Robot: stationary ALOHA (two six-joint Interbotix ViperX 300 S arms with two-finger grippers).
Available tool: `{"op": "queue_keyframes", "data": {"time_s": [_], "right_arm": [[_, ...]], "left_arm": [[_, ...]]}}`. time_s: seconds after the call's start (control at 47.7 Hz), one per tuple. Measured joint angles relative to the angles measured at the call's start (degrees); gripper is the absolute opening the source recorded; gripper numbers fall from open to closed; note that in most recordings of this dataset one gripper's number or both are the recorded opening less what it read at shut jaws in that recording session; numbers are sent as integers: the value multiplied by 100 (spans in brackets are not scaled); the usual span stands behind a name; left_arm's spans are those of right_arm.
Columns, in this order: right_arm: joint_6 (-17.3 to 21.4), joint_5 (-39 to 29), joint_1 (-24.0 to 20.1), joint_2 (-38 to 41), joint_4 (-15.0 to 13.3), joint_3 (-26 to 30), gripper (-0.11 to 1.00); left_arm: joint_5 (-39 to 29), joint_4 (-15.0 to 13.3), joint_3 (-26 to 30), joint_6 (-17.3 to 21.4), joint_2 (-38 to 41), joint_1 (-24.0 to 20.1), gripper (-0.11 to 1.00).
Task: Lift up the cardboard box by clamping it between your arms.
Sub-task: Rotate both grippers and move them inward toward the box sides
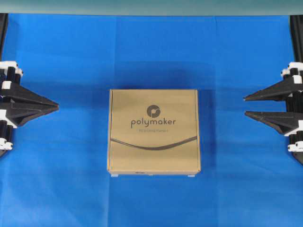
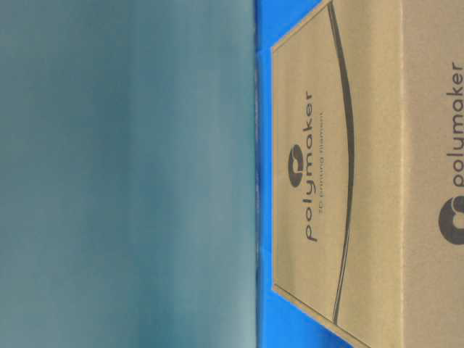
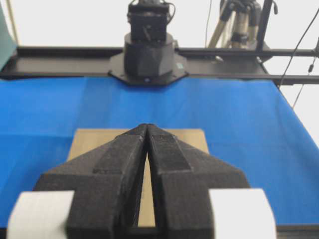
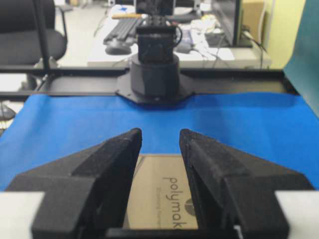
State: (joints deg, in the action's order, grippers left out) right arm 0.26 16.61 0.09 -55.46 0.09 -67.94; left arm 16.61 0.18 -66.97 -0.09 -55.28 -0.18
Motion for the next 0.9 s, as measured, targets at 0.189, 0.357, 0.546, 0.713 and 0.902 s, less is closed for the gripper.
{"op": "queue_keyframes", "data": {"time_s": [0.189, 0.357, 0.546, 0.713, 0.902], "right_arm": [[70, -677, 9, 35, 299, 105, 0], [132, -2180, 9, 132, 352, 466, 0], [141, -3797, 9, 527, 352, 826, 0], [132, -4474, 26, 1002, 334, 949, 0], [141, -4966, 176, 1529, 281, 1011, 1]], "left_arm": [[-378, 70, 70, -316, 264, 0, 0], [-1292, 70, 290, -387, 519, 9, 0], [-2487, 79, 615, -378, 861, 9, 0], [-2979, 79, 721, -369, 1099, 9, 0], [-3296, 79, 782, -369, 1345, 9, 0]]}}
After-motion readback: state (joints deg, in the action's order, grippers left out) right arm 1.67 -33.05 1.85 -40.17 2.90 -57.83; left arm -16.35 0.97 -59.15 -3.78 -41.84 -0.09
